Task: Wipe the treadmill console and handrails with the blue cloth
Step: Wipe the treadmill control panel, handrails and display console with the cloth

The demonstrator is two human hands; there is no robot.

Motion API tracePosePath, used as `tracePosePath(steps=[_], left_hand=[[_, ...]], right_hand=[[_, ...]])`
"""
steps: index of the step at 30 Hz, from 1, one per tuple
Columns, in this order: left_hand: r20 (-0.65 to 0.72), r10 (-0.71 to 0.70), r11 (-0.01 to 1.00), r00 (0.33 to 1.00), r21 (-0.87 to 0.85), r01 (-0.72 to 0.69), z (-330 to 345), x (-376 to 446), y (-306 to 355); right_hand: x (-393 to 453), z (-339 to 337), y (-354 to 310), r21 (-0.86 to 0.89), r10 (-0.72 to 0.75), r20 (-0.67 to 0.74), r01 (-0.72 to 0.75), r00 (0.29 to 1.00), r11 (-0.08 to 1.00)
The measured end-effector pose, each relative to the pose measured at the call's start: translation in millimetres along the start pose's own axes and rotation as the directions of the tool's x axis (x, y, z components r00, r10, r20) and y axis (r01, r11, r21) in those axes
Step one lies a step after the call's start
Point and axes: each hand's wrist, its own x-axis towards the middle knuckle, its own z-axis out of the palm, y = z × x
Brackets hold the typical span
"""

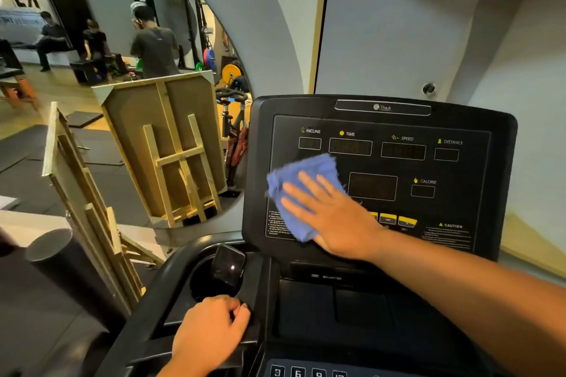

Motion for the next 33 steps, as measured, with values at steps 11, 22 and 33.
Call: tracePosePath(steps=[11,22,33], left_hand=[[0.047,-0.037,0.999,0.998,-0.007,0.037,-3.1,3.7,4.5],[0.088,-0.059,0.998,0.994,0.019,0.057,-6.5,6.3,10.2],[0.085,-0.054,0.999,0.995,0.001,0.054,-3.5,7.1,7.7]], right_hand=[[60.3,-30.7,31.2,0.058,0.395,-0.176,-0.391,0.902,0.919],[54.2,-46.0,70.2,0.091,0.505,-0.19,-0.497,0.842,0.863],[-30.9,16.8,-23.8,0.009,0.021,0.085,-0.022,0.996,1.0]])
